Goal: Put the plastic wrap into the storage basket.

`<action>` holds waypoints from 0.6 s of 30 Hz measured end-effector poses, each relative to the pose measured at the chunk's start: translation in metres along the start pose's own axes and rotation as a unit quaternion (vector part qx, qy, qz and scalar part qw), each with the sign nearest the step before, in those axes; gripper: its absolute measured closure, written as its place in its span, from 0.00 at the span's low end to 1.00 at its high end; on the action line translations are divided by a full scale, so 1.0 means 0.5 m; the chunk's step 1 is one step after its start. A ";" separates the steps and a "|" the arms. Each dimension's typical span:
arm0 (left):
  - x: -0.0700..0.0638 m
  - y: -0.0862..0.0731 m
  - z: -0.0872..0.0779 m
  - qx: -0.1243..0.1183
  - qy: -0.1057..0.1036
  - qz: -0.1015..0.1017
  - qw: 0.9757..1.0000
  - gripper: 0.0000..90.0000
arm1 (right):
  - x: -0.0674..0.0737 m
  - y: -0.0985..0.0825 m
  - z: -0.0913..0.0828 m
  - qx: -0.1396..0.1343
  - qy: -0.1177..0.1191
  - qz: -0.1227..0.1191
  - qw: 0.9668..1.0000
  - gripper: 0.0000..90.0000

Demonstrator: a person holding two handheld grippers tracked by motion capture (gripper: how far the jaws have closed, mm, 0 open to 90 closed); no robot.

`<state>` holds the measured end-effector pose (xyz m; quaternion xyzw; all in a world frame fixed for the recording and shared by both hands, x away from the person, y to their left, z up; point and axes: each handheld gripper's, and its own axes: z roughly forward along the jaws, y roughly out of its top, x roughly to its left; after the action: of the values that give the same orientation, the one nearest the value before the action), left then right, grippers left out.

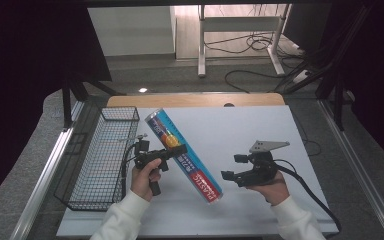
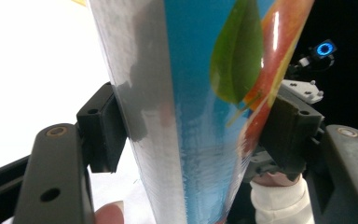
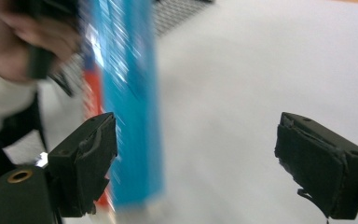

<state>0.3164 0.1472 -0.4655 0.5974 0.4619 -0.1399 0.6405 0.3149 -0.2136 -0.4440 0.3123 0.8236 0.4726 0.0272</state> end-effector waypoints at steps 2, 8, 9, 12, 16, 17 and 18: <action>-0.007 0.006 -0.012 -0.002 0.005 0.010 1.000 0.36 | -0.012 -0.020 -0.004 0.020 -0.033 -0.012 0.999 0.14; -0.020 0.017 -0.037 -0.007 0.017 0.028 0.999 0.36 | -0.025 -0.044 -0.015 0.029 -0.044 -0.005 0.999 0.14; -0.023 0.019 -0.043 -0.007 0.020 0.031 0.999 0.36 | -0.027 -0.047 -0.018 0.029 -0.045 -0.004 0.999 0.14; -0.031 0.027 -0.060 -0.008 0.028 0.037 0.999 0.36 | -0.031 -0.053 -0.025 0.030 -0.047 0.001 0.998 0.14; -0.040 0.036 -0.085 -0.013 0.034 0.045 0.998 0.36 | -0.035 -0.060 -0.030 0.035 -0.053 0.000 0.998 0.14; -0.043 0.040 -0.098 -0.015 0.038 0.049 0.998 0.36 | -0.038 -0.062 -0.030 0.035 -0.053 0.002 0.998 0.14; -0.043 0.040 -0.098 -0.015 0.038 0.049 0.998 0.36 | -0.038 -0.062 -0.030 0.035 -0.053 0.002 0.998 0.14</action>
<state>0.2990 0.1878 -0.4296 0.6143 0.4584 -0.0789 0.6374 0.3099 -0.2464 -0.4650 0.3397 0.8362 0.4265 0.0588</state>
